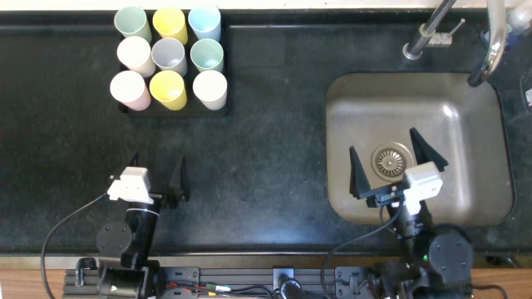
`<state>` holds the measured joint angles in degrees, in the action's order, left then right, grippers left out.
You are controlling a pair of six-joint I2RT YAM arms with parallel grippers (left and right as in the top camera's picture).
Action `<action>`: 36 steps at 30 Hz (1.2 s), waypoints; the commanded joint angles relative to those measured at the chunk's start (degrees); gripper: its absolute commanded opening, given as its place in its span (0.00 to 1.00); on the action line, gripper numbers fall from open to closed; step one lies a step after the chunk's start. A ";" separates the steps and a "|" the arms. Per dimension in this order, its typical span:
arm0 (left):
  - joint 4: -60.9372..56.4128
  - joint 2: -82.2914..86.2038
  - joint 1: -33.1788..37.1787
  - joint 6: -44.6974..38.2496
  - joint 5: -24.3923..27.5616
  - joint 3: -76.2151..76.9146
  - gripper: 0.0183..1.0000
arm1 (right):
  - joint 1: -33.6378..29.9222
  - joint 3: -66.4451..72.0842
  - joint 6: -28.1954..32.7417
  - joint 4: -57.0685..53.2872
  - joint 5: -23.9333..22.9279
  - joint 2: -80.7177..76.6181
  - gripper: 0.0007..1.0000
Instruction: Store Cups
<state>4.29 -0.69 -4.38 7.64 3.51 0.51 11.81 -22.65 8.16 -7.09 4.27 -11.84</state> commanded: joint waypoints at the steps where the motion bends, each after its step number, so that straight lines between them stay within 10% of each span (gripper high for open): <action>1: 0.15 0.46 0.42 -0.79 0.94 -0.07 1.00 | -0.33 7.69 0.20 9.66 0.13 3.02 1.00; 19: 0.15 0.46 0.42 -0.79 0.94 -0.07 1.00 | -0.33 22.23 0.22 20.90 -4.76 3.41 1.00; 36: 0.15 0.46 0.42 -0.79 0.94 -0.07 1.00 | -0.22 22.38 0.22 3.32 -8.26 11.65 1.00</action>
<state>4.29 -0.69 -4.38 7.49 3.51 0.51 11.70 -1.04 8.21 -4.21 -3.66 -0.71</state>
